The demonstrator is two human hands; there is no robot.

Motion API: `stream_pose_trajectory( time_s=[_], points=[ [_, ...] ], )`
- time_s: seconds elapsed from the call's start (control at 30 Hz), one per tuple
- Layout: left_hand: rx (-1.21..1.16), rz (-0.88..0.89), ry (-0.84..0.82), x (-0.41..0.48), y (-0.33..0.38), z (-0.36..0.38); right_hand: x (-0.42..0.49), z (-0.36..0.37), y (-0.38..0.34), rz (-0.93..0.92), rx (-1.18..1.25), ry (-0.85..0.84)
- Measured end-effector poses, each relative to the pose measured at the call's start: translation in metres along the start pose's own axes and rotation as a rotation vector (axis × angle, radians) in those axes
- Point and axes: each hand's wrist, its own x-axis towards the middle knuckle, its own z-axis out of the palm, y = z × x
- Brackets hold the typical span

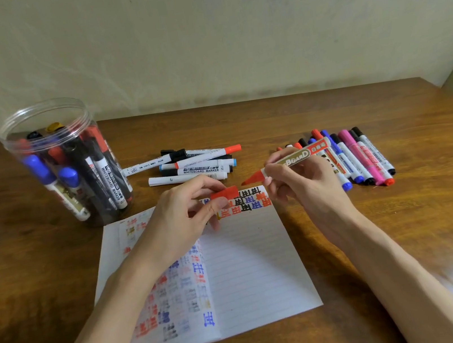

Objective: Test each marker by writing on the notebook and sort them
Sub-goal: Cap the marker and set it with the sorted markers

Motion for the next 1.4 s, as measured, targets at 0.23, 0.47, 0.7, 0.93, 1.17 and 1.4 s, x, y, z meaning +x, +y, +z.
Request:
stream_pose_trajectory(
  time_s=[0.23,0.47,0.7,0.93,1.17,1.4],
  points=[
    [-0.007,0.02,-0.001,-0.001,0.002,0.0,-0.003,0.002,0.004,-0.044,-0.064,-0.106],
    [0.019,0.048,-0.001,-0.001,0.0,-0.002,-0.002,0.002,0.003,0.076,-0.007,-0.214],
    [-0.002,0.044,0.056,0.0,-0.003,-0.005,0.001,-0.013,0.003,0.069,-0.033,-0.136],
    [-0.007,0.061,0.154,0.0,-0.002,-0.004,0.002,-0.01,0.008,-0.059,-0.169,-0.143],
    [-0.016,0.07,0.161,-0.002,-0.001,-0.004,0.001,-0.003,0.013,-0.072,-0.131,-0.122],
    [-0.246,0.116,0.253,0.003,0.015,-0.025,0.004,0.012,0.011,-0.05,-0.034,-0.139]
  ],
)
